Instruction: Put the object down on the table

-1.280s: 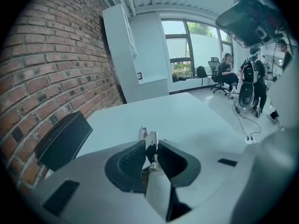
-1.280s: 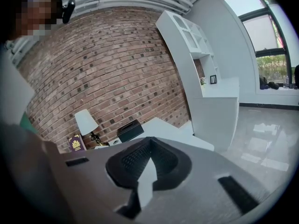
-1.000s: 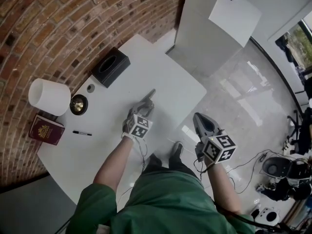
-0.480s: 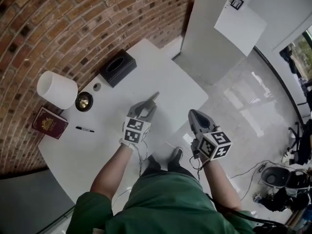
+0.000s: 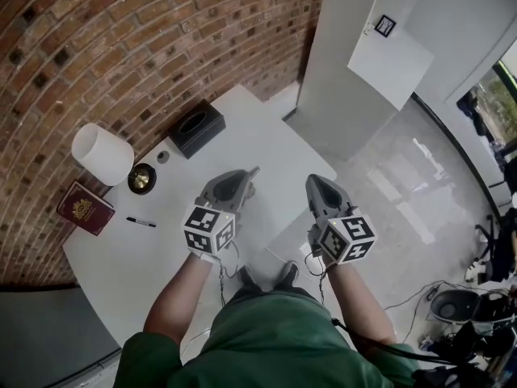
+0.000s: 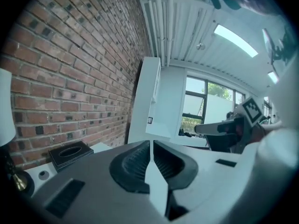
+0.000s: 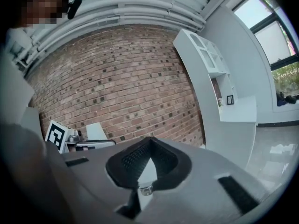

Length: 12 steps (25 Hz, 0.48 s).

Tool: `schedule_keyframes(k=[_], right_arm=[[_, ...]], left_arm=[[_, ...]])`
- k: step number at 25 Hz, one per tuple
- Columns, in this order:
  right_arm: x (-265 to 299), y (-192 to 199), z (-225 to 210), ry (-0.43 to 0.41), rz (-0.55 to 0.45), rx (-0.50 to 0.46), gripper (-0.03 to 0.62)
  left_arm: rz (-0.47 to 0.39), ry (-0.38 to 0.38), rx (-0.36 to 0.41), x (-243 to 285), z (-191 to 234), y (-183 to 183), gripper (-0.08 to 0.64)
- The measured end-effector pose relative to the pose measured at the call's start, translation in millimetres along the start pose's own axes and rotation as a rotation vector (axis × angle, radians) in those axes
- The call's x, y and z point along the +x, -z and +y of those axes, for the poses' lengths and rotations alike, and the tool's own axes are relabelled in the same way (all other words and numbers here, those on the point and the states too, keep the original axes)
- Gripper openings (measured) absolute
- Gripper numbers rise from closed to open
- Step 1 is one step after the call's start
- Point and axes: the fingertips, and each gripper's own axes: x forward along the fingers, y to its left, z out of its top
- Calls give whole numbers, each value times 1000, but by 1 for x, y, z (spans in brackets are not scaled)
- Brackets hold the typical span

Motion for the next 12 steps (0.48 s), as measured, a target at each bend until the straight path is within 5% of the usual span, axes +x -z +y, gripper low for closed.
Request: schedule_keyframes(k=[12], right_arm=[[-25,-87,40,-21,-203,-253,2]], left_arm=[[-226,-45,10,-40,-28,-104,18]])
